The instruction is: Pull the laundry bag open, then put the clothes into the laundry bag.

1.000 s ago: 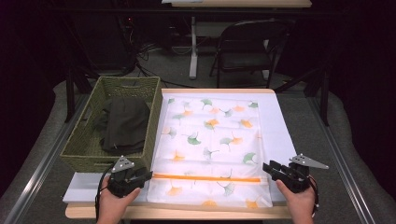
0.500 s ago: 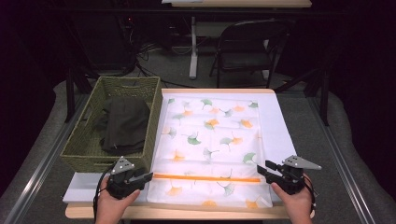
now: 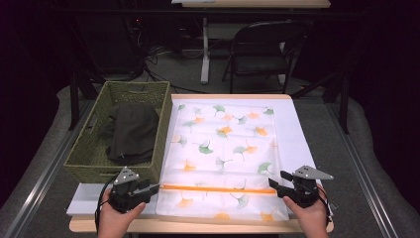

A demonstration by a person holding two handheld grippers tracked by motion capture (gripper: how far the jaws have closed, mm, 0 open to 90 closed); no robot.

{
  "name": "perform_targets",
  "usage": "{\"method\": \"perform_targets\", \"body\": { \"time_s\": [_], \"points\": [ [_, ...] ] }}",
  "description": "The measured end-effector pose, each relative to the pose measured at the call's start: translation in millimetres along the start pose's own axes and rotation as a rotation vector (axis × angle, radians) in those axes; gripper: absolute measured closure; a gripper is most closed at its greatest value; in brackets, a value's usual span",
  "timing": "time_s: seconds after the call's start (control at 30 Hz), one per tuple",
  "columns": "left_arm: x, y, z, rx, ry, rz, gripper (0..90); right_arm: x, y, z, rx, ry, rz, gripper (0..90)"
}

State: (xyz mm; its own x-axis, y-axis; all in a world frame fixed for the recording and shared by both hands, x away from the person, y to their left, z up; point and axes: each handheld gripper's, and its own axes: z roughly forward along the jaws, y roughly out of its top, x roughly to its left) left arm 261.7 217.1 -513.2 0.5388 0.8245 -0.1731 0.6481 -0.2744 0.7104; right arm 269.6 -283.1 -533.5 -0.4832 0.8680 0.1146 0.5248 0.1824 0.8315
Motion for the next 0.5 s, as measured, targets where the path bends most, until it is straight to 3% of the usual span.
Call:
{"method": "perform_targets", "body": {
  "time_s": [0.5],
  "points": [
    [-0.3,3.0,-4.8,0.035,-0.003,-0.017,53.0,0.4,0.2,0.9,0.005,-0.008,0.005,37.8]
  ]
}}
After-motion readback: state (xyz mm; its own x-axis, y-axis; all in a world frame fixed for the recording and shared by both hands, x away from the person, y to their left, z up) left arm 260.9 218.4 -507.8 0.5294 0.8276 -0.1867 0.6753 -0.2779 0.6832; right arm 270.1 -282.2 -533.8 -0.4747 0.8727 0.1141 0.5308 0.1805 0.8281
